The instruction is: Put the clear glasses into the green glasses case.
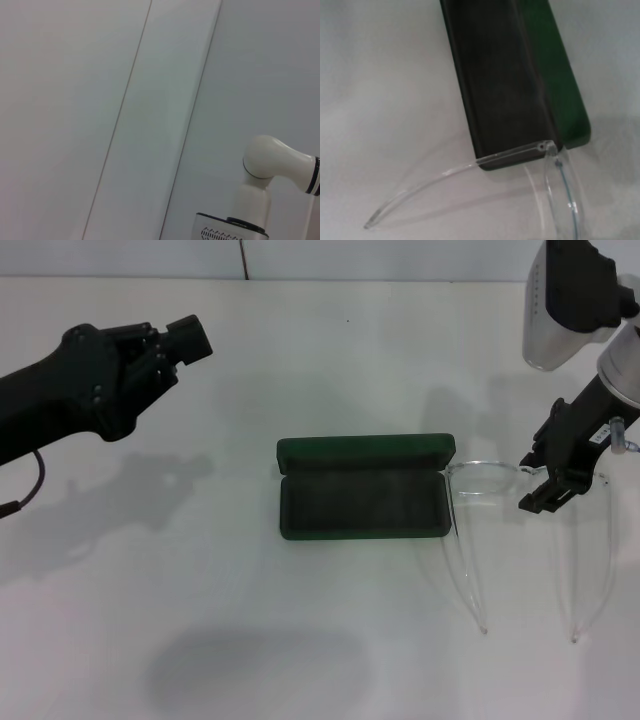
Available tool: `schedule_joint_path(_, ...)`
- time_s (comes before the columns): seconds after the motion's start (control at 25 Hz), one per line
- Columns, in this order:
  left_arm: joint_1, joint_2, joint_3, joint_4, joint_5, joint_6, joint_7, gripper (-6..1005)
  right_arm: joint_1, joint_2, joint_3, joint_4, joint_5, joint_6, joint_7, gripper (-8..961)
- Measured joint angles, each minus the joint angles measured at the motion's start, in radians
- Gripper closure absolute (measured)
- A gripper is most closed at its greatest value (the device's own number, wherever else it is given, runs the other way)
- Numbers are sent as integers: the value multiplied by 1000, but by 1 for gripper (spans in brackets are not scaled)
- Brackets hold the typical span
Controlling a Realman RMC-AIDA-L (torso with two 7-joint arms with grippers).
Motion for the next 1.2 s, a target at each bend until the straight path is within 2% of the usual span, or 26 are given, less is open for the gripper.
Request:
schedule_joint_path(0.68, -4, 0, 0, -30, -3, -2, 5, 957, -15, 1, -2, 11, -4, 20, -1, 716)
schedule_joint_path(1.0, -3, -1, -1, -35, -4, 0, 11, 957, -56, 2, -6, -44, 14, -5, -1, 846)
schedule_joint_path(1.2, -4, -1, -2, -35, -5, 2, 4, 957, -101, 1, 0, -106, 47, -19, -7, 866)
